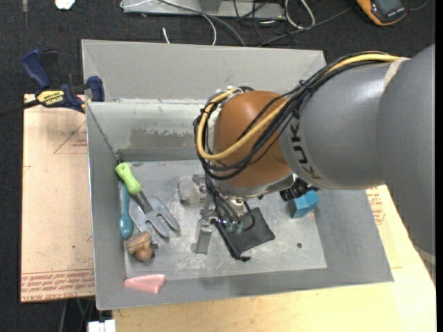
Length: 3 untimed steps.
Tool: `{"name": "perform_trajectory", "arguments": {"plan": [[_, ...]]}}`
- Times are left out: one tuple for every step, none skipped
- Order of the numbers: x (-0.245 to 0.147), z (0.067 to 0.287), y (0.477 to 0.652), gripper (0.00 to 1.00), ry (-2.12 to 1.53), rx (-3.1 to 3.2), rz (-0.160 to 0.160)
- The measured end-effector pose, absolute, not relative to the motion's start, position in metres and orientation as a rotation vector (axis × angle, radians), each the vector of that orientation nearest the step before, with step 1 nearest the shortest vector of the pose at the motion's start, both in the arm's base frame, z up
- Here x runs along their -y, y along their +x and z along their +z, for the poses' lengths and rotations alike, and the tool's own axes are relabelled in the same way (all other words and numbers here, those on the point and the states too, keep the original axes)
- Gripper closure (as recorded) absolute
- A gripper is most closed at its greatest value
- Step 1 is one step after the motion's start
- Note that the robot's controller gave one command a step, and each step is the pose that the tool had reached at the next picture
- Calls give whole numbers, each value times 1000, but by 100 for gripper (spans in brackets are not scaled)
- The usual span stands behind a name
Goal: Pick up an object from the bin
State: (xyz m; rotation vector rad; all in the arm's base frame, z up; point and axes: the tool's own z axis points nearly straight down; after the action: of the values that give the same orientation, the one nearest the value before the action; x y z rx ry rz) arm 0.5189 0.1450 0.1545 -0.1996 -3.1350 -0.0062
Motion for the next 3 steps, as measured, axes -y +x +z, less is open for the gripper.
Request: {"name": "perform_trajectory", "arguments": {"plan": [[-126, 148, 523, 0, 90, 3140, -7], [-96, 141, 519, 0, -350, 3122, -7], [-75, 128, 512, 0, -259, 3135, -11]]}}
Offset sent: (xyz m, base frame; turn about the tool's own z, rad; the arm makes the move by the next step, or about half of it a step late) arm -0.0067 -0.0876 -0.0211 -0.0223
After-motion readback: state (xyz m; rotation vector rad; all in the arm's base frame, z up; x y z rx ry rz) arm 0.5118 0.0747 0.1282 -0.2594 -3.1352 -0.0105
